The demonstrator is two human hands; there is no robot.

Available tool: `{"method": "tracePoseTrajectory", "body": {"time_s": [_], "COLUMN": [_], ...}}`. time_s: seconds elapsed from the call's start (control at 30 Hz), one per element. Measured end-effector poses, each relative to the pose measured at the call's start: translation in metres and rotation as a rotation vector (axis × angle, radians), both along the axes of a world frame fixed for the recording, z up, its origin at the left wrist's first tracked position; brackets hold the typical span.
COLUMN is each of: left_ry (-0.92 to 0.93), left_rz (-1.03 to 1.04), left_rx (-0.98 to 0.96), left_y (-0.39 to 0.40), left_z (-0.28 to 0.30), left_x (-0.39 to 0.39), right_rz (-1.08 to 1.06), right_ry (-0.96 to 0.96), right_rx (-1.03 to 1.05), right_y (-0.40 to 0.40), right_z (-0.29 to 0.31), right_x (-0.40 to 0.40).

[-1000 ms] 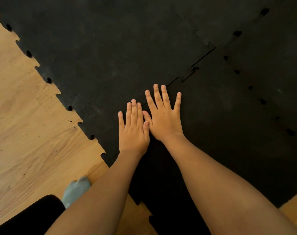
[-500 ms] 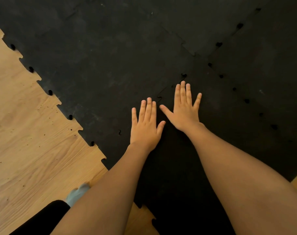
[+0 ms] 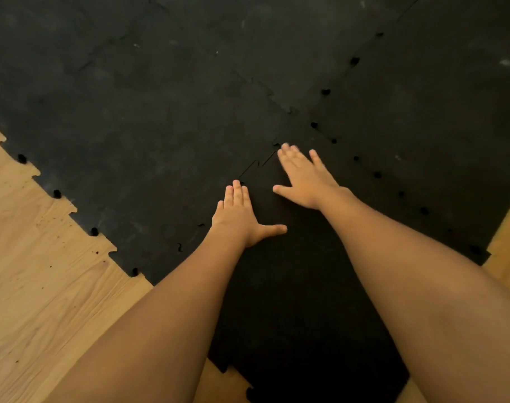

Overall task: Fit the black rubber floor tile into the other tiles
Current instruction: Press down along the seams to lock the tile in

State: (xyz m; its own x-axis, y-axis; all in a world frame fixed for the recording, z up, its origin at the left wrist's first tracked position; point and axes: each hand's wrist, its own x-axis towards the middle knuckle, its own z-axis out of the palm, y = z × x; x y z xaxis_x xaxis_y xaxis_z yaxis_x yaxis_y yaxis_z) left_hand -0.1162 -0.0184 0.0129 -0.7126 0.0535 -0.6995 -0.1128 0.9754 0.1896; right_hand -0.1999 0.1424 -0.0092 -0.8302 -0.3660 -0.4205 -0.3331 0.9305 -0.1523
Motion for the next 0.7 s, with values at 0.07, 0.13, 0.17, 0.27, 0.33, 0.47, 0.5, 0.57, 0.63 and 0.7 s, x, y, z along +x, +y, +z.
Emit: {"method": "tracePoseTrajectory", "body": {"time_s": [0.07, 0.13, 0.17, 0.27, 0.33, 0.47, 0.5, 0.57, 0.63, 0.7], "left_ry": [-0.064, -0.091, -0.090, -0.048, -0.023, -0.001, 0.002, 0.014, 0.027, 0.035], "left_rz": [0.006, -0.014, -0.036, -0.107, -0.138, -0.118, -0.115, -0.106, -0.096, -0.091], "left_rx": [-0.006, -0.011, -0.023, -0.088, -0.136, -0.165, -0.156, -0.132, -0.113, -0.117], "left_y": [-0.001, -0.004, -0.005, -0.006, -0.002, 0.004, 0.004, 0.002, 0.000, 0.000], "left_z": [0.003, 0.003, 0.002, -0.005, -0.009, -0.011, -0.009, -0.008, -0.009, -0.011], "left_x": [-0.006, -0.009, -0.008, -0.004, -0.003, 0.000, 0.000, 0.003, 0.006, 0.006], "right_rz": [-0.140, -0.212, -0.206, -0.170, -0.145, -0.200, -0.245, -0.287, -0.275, -0.308], "right_ry": [0.027, 0.008, 0.000, 0.007, -0.015, -0.210, -0.301, -0.397, -0.372, -0.317], "right_rx": [0.047, 0.073, 0.090, 0.124, 0.141, 0.090, 0.075, 0.101, 0.117, 0.045], "right_y": [0.005, 0.003, 0.002, 0.002, 0.005, 0.008, 0.009, 0.010, 0.011, 0.015], "right_z": [0.002, -0.001, -0.003, -0.009, -0.007, 0.014, 0.025, 0.044, 0.048, 0.039], "right_x": [-0.007, -0.013, -0.015, -0.019, -0.021, -0.046, -0.056, -0.070, -0.069, -0.051]}}
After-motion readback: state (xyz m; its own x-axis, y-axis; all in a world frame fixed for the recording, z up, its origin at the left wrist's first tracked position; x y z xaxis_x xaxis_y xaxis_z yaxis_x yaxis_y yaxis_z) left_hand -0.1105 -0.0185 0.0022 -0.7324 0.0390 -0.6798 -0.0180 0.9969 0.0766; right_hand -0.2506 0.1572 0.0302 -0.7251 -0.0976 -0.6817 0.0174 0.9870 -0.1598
